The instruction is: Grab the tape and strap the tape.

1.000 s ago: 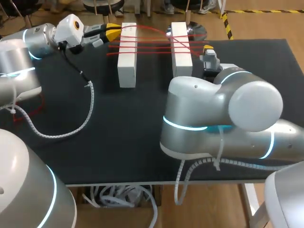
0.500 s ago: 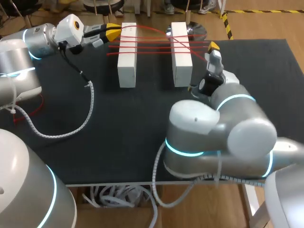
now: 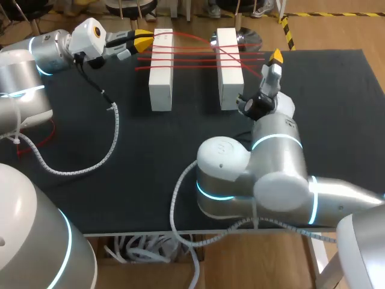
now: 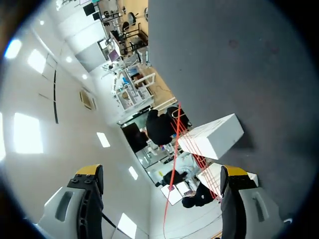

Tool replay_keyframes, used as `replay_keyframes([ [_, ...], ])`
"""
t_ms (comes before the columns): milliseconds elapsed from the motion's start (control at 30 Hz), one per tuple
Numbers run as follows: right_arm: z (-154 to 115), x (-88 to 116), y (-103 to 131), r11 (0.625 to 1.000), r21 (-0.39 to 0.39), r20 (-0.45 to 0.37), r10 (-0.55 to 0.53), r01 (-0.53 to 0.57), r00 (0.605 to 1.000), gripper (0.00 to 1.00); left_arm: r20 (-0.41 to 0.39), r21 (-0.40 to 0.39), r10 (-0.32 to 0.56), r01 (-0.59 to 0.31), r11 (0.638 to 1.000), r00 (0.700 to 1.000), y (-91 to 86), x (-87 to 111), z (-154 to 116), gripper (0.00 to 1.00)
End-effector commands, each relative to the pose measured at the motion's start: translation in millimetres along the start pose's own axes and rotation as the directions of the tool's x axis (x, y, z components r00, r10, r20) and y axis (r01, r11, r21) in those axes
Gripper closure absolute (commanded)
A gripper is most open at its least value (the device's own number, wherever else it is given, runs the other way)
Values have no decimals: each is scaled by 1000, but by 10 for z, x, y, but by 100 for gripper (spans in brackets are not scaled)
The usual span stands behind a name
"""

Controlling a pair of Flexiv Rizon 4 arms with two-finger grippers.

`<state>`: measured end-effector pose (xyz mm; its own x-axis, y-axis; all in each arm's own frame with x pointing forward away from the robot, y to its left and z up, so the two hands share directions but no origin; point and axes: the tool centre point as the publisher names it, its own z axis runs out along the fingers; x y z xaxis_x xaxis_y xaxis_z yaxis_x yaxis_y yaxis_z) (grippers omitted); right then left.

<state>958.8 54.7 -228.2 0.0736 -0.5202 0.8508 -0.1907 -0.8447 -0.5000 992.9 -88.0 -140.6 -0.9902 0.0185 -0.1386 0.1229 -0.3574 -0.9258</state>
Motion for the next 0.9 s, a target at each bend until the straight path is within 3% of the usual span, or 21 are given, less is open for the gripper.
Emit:
replay_keyframes([
  [33, 115, 92, -66, 999, -39, 0, 2, -2, 1000, 0, -3, 2, -1, 1, 1000, 1000, 10, -9, -6, 100],
  [200, 189, 156, -15, 999, -39, -7, 2, -2, 1000, 0, -3, 2, -1, 1, 1000, 1000, 10, -9, -6, 100],
  [333, 232, 188, 42, 999, -40, -6, -11, 11, 1000, 9, -3, 2, -1, 1, 1000, 1000, 10, -9, -6, 100],
  [500, 277, 228, 111, 999, -45, -10, -21, 21, 1000, 5, -3, 2, -1, 1, 1000, 1000, 10, -9, -6, 100],
  [667, 324, 286, 158, 998, -60, -19, -23, 22, 1000, 19, -3, 2, -1, 1, 1000, 1000, 10, -9, -6, 100],
  [900, 371, 331, 215, 998, -66, -31, -27, 25, 999, 14, -3, 2, -1, 1, 1000, 1000, 10, -9, -6, 100],
])
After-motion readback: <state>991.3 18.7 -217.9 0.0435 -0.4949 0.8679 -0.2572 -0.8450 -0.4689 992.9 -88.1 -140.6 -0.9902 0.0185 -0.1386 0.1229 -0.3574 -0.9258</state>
